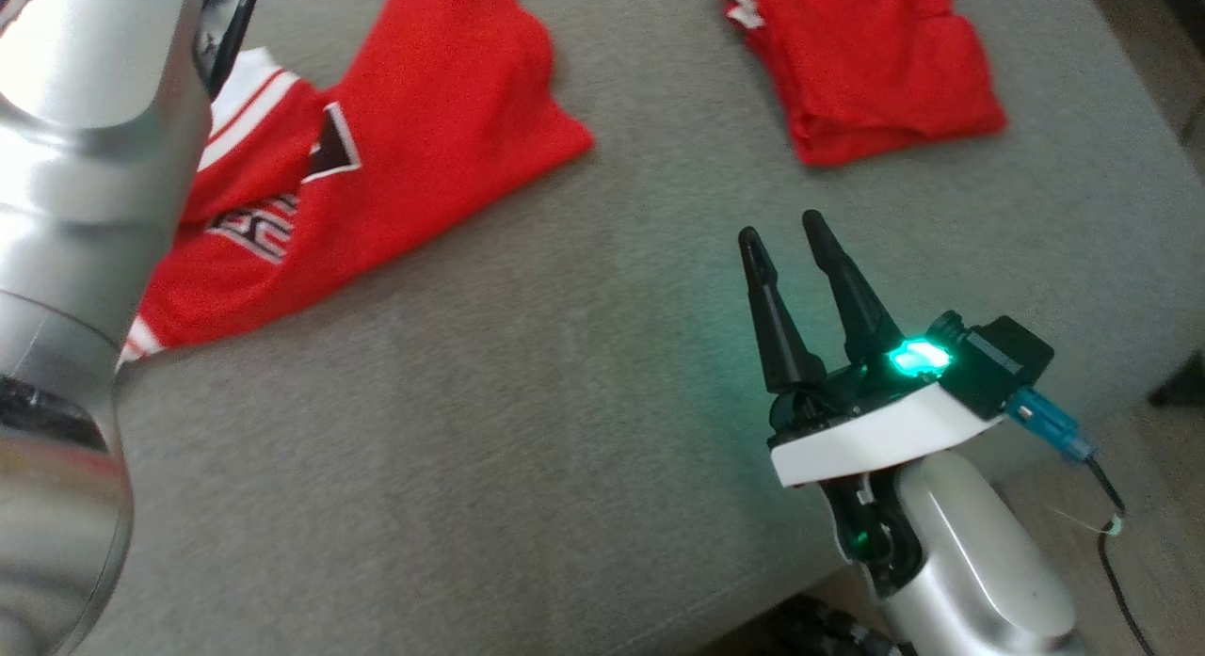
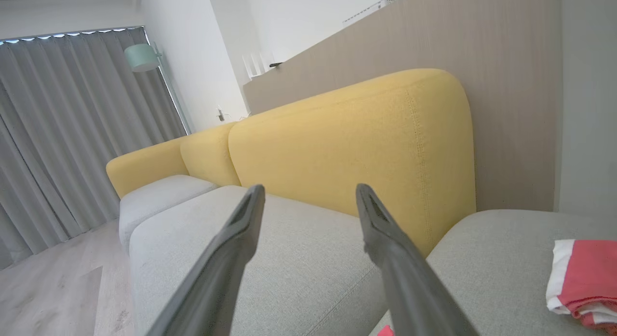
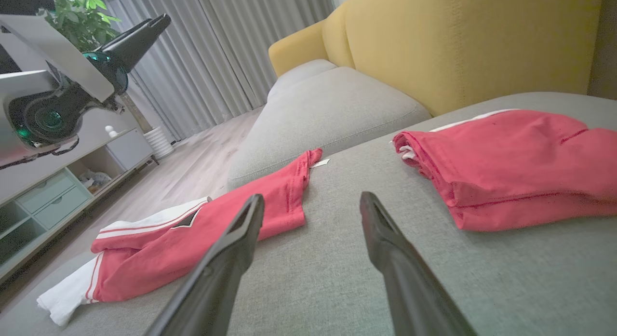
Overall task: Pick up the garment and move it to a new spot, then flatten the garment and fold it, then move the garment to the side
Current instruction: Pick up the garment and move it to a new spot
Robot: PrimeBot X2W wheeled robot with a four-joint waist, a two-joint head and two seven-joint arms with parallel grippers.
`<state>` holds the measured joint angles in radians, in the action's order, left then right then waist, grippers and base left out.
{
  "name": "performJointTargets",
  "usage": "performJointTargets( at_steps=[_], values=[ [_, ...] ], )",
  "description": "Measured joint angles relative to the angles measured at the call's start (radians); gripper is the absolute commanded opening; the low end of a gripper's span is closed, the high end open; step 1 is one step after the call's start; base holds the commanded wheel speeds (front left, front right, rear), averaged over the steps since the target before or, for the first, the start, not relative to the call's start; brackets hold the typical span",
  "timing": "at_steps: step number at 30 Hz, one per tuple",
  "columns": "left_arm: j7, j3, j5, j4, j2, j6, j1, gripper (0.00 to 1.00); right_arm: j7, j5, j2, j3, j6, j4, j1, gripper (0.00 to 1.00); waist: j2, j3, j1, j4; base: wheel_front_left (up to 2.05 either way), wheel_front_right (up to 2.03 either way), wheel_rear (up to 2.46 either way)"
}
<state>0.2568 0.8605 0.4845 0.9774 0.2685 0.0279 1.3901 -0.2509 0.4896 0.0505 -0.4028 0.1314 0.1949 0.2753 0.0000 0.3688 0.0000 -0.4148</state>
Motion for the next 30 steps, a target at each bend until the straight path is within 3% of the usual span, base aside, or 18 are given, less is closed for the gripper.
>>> performJointTargets(
  at_steps=[8, 12, 21, 25, 30],
  values=[
    [0.001, -0.137, 0.027, -0.169, -0.003, 0.016, -0.104, 1.0, 0.0, -0.061, 0.0, 0.061, 0.0, 0.017, 0.001, 1.0, 0.0, -0.022, 0.0, 0.111, 0.0, 0.0, 0.0],
    [0.001, -0.211, 0.028, -0.287, 0.011, 0.012, -0.269, 1.0, 0.0, -0.095, 0.0, 0.11, 0.0, 0.029, -0.001, 1.0, 0.0, -0.045, 0.0, 0.18, 0.0, 0.0, 0.0],
    [0.001, -0.394, 0.035, -0.537, 0.029, -0.046, -0.713, 1.0, 0.0, -0.159, -0.001, 0.215, 0.0, 0.052, -0.047, 1.0, 0.0, -0.12, -0.0002, 0.332, 0.0, 0.0, 0.0],
    [0.001, -0.469, 0.035, -0.611, 0.005, -0.071, -0.905, 1.0, 0.0, -0.17, -0.001, 0.249, 0.0, 0.057, -0.077, 1.0, 0.0, -0.16, -0.0002, 0.377, 0.0, 0.0, 0.0],
    [0.001, -0.514, 0.022, -0.656, -0.04, -0.073, -1.059, 1.0, 0.0, -0.175, -0.001, 0.271, 0.0, 0.057, -0.106, 1.0, 0.0, -0.188, -0.0003, 0.418, 0.0, 0.0, 0.0]
  ],
)
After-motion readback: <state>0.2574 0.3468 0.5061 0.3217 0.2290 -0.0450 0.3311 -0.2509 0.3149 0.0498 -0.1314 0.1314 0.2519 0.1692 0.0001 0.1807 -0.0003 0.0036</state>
